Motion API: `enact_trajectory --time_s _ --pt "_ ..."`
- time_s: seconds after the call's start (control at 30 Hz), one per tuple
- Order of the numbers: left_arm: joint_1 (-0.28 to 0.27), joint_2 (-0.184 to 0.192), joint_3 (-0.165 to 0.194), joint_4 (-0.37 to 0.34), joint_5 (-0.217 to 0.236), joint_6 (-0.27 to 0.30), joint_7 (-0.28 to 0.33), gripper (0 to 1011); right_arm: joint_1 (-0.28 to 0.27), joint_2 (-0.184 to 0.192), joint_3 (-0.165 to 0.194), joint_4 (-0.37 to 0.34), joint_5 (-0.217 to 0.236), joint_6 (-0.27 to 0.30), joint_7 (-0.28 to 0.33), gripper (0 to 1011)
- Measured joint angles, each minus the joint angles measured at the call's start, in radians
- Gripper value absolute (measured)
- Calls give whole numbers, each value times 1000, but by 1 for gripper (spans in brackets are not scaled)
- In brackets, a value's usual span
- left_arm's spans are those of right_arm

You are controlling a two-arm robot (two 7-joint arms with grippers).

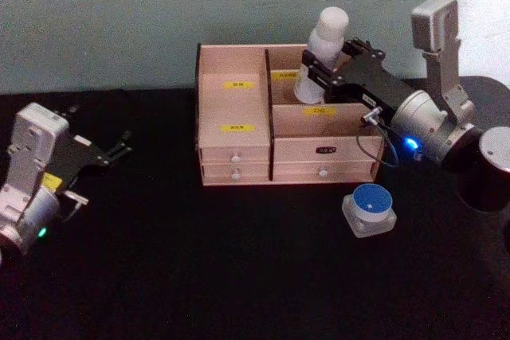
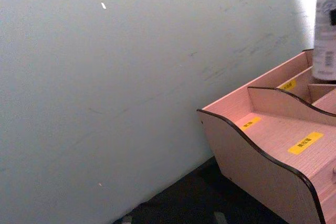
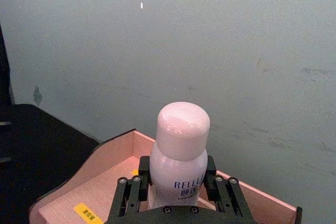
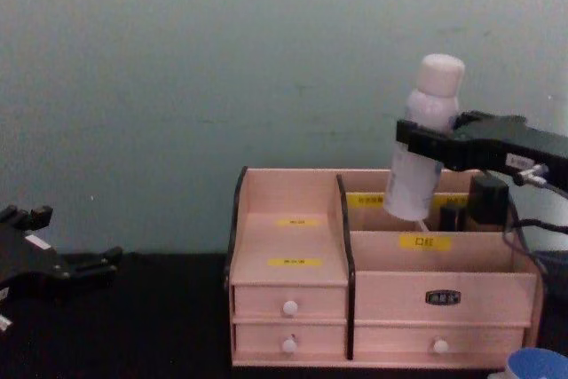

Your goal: Pick up the facial cleanser and watermelon frost from the table and place them into the tiered storage box.

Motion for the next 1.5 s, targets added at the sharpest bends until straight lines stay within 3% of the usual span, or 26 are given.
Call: enact_trajectory --time_s 0.17,0.53,1.5 --pt "0 0 0 0 0 0 0 1001 50 -27 -10 88 -13 -15 17 604" --pt "0 0 0 0 0 0 0 1001 107 -67 -21 201 -36 -44 31 604" --pt "0 0 0 0 0 0 0 1001 185 -119 -32 367 -86 -6 26 604"
